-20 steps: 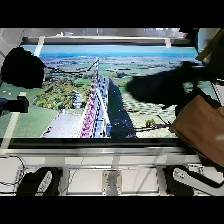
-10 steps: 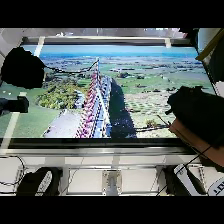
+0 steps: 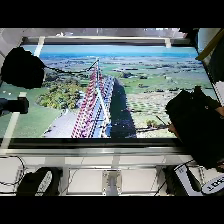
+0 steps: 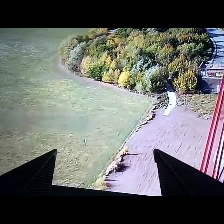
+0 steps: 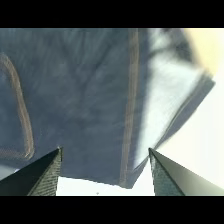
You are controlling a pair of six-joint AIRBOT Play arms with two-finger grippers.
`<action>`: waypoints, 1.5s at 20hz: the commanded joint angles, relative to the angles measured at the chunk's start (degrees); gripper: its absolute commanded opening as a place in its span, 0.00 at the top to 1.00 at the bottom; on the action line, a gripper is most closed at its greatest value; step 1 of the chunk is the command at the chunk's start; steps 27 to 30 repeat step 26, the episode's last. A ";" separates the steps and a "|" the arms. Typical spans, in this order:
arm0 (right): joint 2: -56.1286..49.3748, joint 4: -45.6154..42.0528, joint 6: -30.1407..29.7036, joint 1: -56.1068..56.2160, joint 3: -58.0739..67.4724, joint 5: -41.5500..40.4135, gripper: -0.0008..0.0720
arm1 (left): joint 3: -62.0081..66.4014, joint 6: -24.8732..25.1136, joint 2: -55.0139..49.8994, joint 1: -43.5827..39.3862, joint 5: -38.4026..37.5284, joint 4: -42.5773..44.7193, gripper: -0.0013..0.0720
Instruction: Fold the clothes and pants, and hang the long-sleeved shirts on hangers.
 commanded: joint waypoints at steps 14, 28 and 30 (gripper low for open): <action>1.36 34.73 -8.46 36.17 19.56 5.81 0.97 | 0.00 0.02 0.02 0.00 -4.63 0.04 0.04; 1.29 34.38 -8.39 37.99 19.56 6.49 0.97 | 0.00 0.02 0.02 0.00 -4.63 0.04 0.04; 1.29 34.38 -8.39 37.99 19.56 6.49 0.97 | 0.00 0.02 0.02 0.00 -4.63 0.04 0.04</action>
